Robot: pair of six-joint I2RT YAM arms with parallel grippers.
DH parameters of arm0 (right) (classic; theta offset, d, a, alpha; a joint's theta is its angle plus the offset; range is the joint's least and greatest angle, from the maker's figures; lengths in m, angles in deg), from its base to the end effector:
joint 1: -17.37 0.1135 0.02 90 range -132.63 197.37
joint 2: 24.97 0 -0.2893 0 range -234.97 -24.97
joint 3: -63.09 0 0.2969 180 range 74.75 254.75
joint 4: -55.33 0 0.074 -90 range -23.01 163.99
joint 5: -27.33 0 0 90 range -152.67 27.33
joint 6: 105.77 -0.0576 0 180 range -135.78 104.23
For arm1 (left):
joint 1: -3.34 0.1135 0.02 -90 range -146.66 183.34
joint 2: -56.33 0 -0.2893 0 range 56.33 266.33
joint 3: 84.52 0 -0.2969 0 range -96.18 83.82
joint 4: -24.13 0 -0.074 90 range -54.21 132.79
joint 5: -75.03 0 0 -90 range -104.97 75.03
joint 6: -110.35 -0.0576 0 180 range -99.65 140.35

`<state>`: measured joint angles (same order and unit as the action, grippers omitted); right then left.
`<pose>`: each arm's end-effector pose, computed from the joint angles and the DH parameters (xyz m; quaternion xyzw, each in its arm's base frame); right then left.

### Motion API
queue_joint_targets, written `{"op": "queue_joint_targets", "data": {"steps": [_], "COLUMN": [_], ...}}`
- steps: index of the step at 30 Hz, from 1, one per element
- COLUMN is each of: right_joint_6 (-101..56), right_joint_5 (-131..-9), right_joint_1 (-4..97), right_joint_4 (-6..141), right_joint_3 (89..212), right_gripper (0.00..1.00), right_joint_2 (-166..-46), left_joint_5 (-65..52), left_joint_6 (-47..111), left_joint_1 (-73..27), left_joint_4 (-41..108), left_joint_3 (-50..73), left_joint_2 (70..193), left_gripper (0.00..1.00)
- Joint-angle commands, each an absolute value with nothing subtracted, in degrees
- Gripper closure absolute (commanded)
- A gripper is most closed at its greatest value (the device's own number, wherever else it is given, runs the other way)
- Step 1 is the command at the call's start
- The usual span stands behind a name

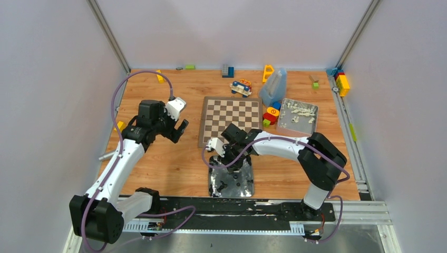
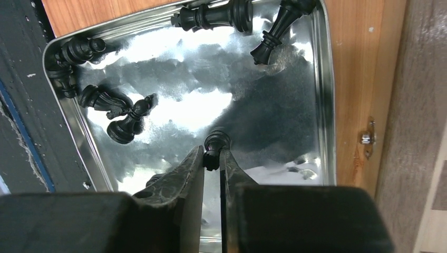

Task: Set up the chess pieces on the board
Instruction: Pick up the chess piece from the storage box, then place the chess piece on the chessboard.

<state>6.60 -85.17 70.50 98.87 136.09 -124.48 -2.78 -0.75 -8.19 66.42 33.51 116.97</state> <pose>0.2085 0.3147 0.1467 -0.6181 0.7431 0.2303 0.1128 0.2654 -0.0666 0.2871 0.2964 0.8559 -0.0618 0.4193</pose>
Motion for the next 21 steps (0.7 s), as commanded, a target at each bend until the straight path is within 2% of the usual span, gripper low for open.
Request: {"op": "queue_joint_targets", "data": {"steps": [1, 11, 21], "right_joint_6": [7.2, 7.6, 8.9], "right_joint_5": [-84.5, -82.4, -80.1], "right_joint_1": [70.0, 59.0, 47.6], "right_joint_4": [97.3, 100.5, 103.2], "right_joint_3": [137.9, 138.2, 137.6], "right_gripper": [0.94, 0.96, 0.96], "right_joint_2": [-120.2, -112.1, -111.6], "left_joint_5": [-1.4, -0.7, -0.1], "left_joint_6": [-0.4, -0.5, -0.6], "left_joint_1": [-7.9, -7.9, -7.9], "left_joint_4": [64.9, 65.2, 65.2], "left_joint_3": [33.1, 33.0, 32.9], "left_joint_2": [116.4, 116.3, 116.7], "left_gripper": [0.0, 0.0, 0.0]}}
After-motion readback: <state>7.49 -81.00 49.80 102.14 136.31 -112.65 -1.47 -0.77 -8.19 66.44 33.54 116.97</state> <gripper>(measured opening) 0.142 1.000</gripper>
